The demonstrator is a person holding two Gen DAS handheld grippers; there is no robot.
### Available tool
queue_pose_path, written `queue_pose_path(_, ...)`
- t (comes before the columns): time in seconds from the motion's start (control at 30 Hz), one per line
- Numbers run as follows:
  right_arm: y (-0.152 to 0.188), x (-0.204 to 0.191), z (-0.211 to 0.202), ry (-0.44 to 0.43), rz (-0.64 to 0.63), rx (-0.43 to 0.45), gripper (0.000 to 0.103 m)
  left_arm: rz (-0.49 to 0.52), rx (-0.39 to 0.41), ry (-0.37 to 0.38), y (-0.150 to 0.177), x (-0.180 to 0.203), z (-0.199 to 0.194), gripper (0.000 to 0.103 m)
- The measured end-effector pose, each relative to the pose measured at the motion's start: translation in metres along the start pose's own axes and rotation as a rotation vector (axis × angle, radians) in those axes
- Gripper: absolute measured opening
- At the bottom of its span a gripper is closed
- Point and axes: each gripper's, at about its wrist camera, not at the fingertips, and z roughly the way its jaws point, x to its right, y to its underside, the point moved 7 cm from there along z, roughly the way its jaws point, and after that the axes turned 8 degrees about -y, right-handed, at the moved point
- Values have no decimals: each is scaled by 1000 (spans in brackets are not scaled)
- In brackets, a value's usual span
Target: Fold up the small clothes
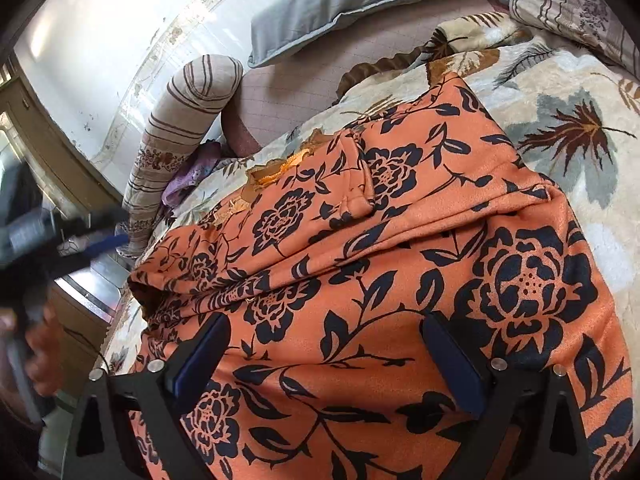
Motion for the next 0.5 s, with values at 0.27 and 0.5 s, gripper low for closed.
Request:
queue_pose_path(0.27,-71,-17,-4,-24,60,-21,98,-226,-15,-164,57,-141,16,71)
queue_pose_path(0.5,-83,18,63,86,239,-188,79,-264,1,-79,82,-148,33,71)
